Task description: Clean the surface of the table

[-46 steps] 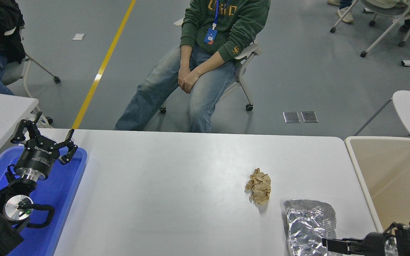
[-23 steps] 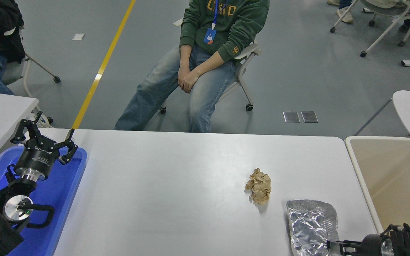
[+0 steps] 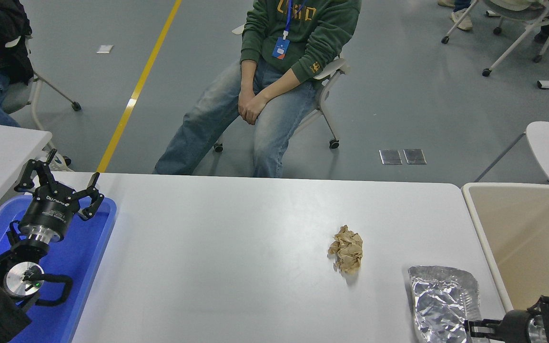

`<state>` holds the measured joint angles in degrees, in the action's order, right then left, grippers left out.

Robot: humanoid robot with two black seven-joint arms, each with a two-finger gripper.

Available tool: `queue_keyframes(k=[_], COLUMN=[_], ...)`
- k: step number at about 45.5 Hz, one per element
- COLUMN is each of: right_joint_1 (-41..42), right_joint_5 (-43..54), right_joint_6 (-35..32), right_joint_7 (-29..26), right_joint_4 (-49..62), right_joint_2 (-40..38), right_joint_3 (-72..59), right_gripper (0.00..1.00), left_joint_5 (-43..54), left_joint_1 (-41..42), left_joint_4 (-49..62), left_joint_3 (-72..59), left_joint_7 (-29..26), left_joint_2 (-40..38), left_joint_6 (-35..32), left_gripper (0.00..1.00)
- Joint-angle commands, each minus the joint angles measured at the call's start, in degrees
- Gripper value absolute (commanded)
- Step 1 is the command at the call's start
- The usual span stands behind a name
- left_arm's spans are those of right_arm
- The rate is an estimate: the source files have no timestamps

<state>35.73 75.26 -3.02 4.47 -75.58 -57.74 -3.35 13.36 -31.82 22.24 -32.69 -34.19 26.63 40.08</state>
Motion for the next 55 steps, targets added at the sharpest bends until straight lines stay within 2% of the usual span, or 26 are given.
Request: queue_keyframes(k=[1, 19, 36, 44, 55], right_joint_1=[1.36, 9.18, 15.86, 17.79, 17.97], right_joint_5=[-0.2, -4.95, -9.25, -11.62, -11.89], right_joint_6=[-4.01, -15.35, -27.21, -30.64, -30.91], right_joint_7=[-0.07, 0.37, 0.45, 0.45, 0.37], right_joint_4=[-8.0, -15.12, -15.12, -15.03, -15.03], right_joint_2=[-9.84, -24.08, -30.85, -32.79, -33.14], right_joint_3=[5.46, 12.31, 18.29, 20.05, 20.05], right_gripper=[0.0, 0.0, 0.0, 0.0, 0.0], left_joint_5=[0.0, 0.0, 0.0, 0.0, 0.0], left_joint_1=[0.0, 0.0, 0.0, 0.0, 0.0], left_joint_4=[0.0, 0.0, 0.0, 0.0, 0.0], left_joint_3=[-0.01, -0.01, -0.01, -0.01, -0.01], left_joint_7=[0.0, 0.0, 0.0, 0.0, 0.0], left_joint_2=[0.0, 0.0, 0.0, 0.0, 0.0], left_joint_6=[0.0, 0.0, 0.0, 0.0, 0.0], left_gripper=[1.0, 1.0, 1.0, 1.0, 1.0])
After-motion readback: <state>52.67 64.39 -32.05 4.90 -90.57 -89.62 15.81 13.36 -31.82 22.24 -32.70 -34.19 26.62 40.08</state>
